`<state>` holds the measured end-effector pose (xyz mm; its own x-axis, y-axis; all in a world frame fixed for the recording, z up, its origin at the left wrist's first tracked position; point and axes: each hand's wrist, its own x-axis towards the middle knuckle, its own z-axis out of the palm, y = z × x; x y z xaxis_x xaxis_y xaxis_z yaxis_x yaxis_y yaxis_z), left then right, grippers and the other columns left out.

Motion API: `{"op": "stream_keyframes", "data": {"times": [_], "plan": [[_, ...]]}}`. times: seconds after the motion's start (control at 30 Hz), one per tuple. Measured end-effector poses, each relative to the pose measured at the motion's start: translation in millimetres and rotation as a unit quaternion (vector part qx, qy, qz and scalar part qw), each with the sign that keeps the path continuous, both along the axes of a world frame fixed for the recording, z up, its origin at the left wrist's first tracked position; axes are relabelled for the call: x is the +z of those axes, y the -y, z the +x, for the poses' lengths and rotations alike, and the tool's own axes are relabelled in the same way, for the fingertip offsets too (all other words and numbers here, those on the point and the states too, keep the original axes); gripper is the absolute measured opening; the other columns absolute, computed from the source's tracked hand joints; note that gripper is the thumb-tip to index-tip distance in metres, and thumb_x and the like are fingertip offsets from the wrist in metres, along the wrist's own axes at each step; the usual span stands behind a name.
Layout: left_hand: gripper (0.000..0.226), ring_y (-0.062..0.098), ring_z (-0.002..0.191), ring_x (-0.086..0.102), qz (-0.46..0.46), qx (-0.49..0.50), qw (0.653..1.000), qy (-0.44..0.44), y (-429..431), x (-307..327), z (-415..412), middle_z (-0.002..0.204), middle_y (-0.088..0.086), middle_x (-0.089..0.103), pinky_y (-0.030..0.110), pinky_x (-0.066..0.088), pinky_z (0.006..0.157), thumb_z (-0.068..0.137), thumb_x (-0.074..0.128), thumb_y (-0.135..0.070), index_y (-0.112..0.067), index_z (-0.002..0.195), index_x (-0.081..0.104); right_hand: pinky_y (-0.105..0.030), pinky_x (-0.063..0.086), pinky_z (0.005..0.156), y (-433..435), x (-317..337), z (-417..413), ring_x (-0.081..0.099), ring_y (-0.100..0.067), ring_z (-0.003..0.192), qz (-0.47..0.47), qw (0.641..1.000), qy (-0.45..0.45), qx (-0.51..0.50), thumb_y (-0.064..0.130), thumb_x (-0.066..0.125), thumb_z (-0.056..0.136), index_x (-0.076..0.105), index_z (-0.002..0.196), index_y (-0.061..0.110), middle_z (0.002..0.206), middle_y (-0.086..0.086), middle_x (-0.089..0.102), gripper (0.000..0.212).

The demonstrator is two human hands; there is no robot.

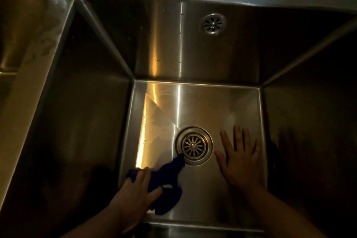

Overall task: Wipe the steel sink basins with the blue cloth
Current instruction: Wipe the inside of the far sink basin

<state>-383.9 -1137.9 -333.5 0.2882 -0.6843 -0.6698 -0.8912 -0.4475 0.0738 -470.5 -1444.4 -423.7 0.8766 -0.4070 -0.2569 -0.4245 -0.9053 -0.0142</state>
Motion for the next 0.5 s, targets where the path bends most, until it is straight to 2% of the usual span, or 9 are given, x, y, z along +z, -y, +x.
{"op": "stream_keyframes", "data": {"times": [0.03,0.07,0.1,0.13,0.17,0.2,0.37,0.43,0.5], "plan": [[0.043,0.035,0.074,0.066,0.0,-0.032,0.999,0.009,9,3,-7,0.086,0.021,0.071,0.037,0.052,0.041,0.049,0.07,-0.054,-0.04,0.09,0.065,-0.063,0.009,0.112,0,0,-1,0.0,-0.03,0.149,0.0,1.0,0.001,0.0,0.064,0.02,0.09,0.013,0.151,0.039,0.163,-0.005,0.001,0.066],[0.033,0.043,0.083,0.062,0.002,-0.045,0.999,-0.012,20,4,-14,0.092,0.024,0.07,0.042,0.054,0.047,0.064,0.056,-0.052,-0.041,0.094,0.063,-0.062,0.008,0.113,0,0,-1,0.0,-0.03,0.149,-0.002,1.0,0.004,0.002,0.064,0.02,0.09,0.012,0.151,0.039,0.163,-0.005,0.0,0.066],[0.033,0.049,0.101,0.054,-0.008,-0.05,0.997,-0.053,34,2,-24,0.11,0.033,0.062,0.052,0.055,0.06,0.078,0.041,-0.045,-0.04,0.106,0.057,-0.062,0.007,0.113,1,0,-2,-0.001,-0.03,0.149,-0.004,1.0,0.008,0.003,0.064,0.021,0.09,0.011,0.151,0.039,0.163,-0.005,0.0,0.066],[0.036,0.054,0.12,0.039,-0.022,-0.084,0.993,-0.086,47,-7,-35,0.13,0.042,0.043,0.063,0.049,0.076,0.088,0.027,-0.036,-0.036,0.12,0.045,-0.062,0.007,0.113,1,0,-2,0.0,-0.03,0.149,-0.005,1.0,0.013,0.004,0.063,0.021,0.09,0.011,0.151,0.039,0.163,-0.006,0.0,0.067],[0.036,0.055,0.13,0.025,-0.025,-0.11,0.984,-0.139,57,-13,-44,0.142,0.043,0.023,0.067,0.04,0.087,0.093,0.02,-0.033,-0.032,0.127,0.032,-0.062,0.007,0.113,0,1,-2,0.0,-0.03,0.149,-0.004,1.0,0.016,0.003,0.063,0.023,0.09,0.011,0.151,0.039,0.163,-0.006,0.001,0.067],[0.035,0.055,0.134,0.018,-0.028,-0.121,0.976,-0.179,67,-16,-50,0.145,0.041,0.013,0.068,0.035,0.09,0.095,0.017,-0.032,-0.029,0.128,0.027,-0.061,0.008,0.113,-1,2,-3,0.001,-0.03,0.149,-0.002,1.0,0.02,0.003,0.062,0.025,0.09,0.012,0.151,0.039,0.162,-0.006,0.003,0.067],[0.036,0.049,0.129,0.029,-0.075,-0.099,0.977,-0.174,112,-21,-72,0.143,0.034,0.023,0.052,0.038,0.085,0.1,0.026,-0.033,-0.02,0.134,0.029,-0.059,0.007,0.112,-2,4,-1,0.005,-0.03,0.148,-0.006,0.999,0.031,0.008,0.06,0.03,0.089,0.016,0.151,0.037,0.162,-0.007,0.007,0.067],[0.036,0.05,0.127,0.034,-0.098,-0.168,0.97,-0.148,130,-20,-79,0.139,0.037,0.027,0.05,0.042,0.08,0.099,0.021,-0.03,-0.024,0.134,0.03,-0.06,0.007,0.112,-2,4,-1,0.004,-0.03,0.148,-0.011,1.0,0.026,0.01,0.061,0.029,0.089,0.014,0.151,0.037,0.162,-0.007,0.006,0.068],[0.037,0.048,0.125,0.036,-0.119,-0.188,0.964,-0.144,141,-20,-80,0.135,0.036,0.03,0.047,0.04,0.073,0.099,0.022,-0.028,-0.026,0.135,0.032,-0.061,0.008,0.113,-2,5,-1,0.002,-0.03,0.148,-0.014,1.0,0.018,0.01,0.062,0.028,0.089,0.011,0.152,0.038,0.162,-0.007,0.004,0.069]]}}
